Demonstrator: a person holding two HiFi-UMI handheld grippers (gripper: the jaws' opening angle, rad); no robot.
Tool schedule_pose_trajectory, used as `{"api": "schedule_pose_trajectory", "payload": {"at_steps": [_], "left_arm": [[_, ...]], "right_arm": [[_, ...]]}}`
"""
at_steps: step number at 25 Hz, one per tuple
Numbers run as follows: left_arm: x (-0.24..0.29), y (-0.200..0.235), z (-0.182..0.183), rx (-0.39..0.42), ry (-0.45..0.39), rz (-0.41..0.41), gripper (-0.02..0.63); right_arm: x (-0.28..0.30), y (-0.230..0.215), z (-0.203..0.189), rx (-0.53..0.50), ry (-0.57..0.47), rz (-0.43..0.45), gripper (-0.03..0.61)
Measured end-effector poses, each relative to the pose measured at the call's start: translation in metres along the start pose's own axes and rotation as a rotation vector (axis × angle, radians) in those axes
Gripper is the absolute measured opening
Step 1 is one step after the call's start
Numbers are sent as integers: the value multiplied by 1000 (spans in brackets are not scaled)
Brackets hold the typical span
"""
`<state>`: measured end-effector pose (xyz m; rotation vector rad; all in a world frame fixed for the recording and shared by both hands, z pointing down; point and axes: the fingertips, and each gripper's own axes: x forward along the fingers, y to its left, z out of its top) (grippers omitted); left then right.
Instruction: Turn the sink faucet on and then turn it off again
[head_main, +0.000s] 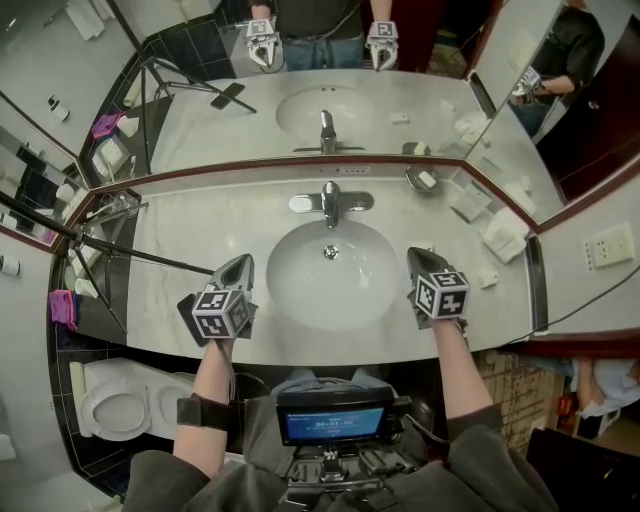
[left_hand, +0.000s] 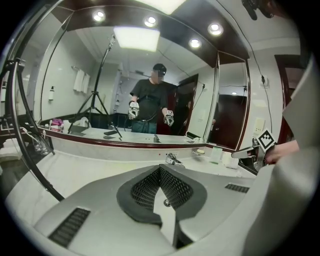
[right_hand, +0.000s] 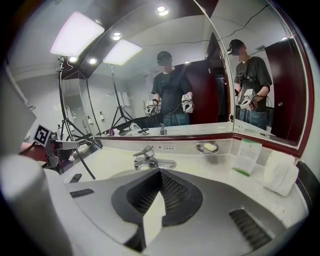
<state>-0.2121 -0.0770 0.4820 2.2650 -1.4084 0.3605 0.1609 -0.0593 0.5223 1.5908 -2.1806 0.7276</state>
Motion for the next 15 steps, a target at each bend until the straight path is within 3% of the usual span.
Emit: {"api": "schedule_pose_trajectory", "payload": {"at_steps": [15], "left_arm": [[7,3,-5,10,23,9,0]], "right_arm": [[10,0,-3,-19,16,12,15]]}}
